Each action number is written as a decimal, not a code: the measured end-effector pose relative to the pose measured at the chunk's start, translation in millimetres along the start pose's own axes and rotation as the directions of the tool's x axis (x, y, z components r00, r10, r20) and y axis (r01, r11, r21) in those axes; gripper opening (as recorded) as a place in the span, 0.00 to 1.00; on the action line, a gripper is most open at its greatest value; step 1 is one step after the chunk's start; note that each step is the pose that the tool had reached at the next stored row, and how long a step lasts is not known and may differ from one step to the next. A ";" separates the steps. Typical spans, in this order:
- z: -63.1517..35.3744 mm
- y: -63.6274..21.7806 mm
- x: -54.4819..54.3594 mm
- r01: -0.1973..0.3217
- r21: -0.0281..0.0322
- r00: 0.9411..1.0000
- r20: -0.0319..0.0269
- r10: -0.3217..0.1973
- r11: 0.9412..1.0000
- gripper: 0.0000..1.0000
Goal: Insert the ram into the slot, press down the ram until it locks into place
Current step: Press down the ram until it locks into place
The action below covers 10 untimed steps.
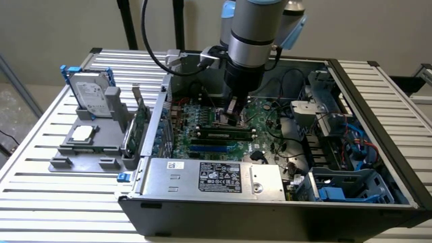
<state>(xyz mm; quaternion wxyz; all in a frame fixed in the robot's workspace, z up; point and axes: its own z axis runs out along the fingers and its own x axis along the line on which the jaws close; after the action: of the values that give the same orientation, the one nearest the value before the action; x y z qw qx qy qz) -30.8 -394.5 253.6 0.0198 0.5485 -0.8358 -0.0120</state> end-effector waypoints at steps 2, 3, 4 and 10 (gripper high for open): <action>0.0 0.0 0.0 -0.036 -0.001 0.999 0.001 0.036 0.999 0.11; 0.0 0.0 0.0 -0.054 -0.001 0.999 0.002 0.054 0.999 0.11; 0.0 0.0 0.0 -0.073 -0.002 0.997 0.003 0.073 0.997 0.11; 0.0 0.0 0.0 -0.181 -0.004 0.983 0.007 0.181 0.984 0.11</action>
<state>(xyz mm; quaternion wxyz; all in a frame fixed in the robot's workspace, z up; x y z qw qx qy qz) -30.8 -394.5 253.6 0.0187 0.4703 -0.8822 -0.0138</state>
